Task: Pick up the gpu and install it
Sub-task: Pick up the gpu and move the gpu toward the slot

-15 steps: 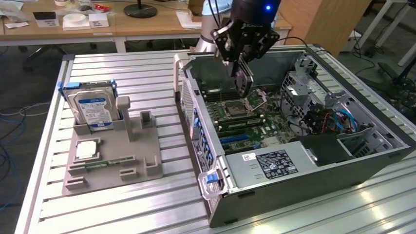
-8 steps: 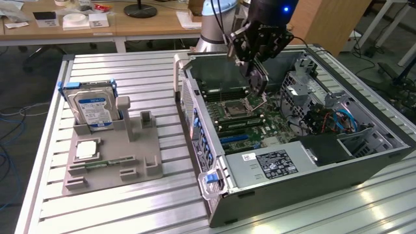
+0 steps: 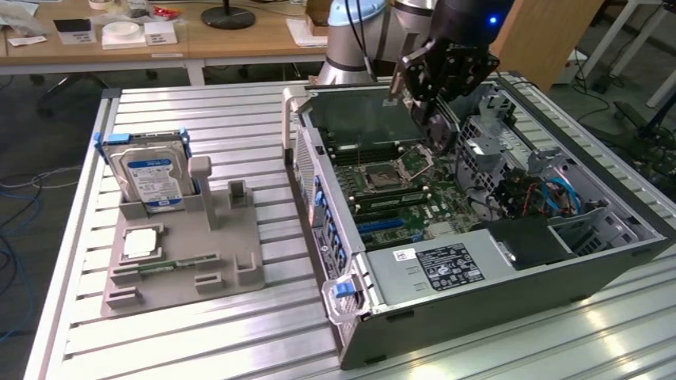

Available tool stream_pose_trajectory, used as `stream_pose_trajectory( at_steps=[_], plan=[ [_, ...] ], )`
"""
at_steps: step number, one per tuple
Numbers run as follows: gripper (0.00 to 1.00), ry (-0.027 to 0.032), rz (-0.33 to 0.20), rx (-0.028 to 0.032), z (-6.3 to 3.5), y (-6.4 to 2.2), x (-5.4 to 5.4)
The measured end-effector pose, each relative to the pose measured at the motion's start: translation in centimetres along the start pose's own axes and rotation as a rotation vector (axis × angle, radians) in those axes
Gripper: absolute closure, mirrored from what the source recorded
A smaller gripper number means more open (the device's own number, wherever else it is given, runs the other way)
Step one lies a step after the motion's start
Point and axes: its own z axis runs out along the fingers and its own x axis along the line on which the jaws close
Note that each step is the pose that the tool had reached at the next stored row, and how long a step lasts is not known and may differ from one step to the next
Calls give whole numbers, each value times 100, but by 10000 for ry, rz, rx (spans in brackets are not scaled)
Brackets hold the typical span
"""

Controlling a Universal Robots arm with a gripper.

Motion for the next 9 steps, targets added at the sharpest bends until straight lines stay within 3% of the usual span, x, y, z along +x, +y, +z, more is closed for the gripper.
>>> stream_pose_trajectory(
  at_steps=[3,9],
  plan=[
    [72,-1,-5,-1,20,-4,-115],
    [72,0,-5,1,20,-3,-116]
  ],
)
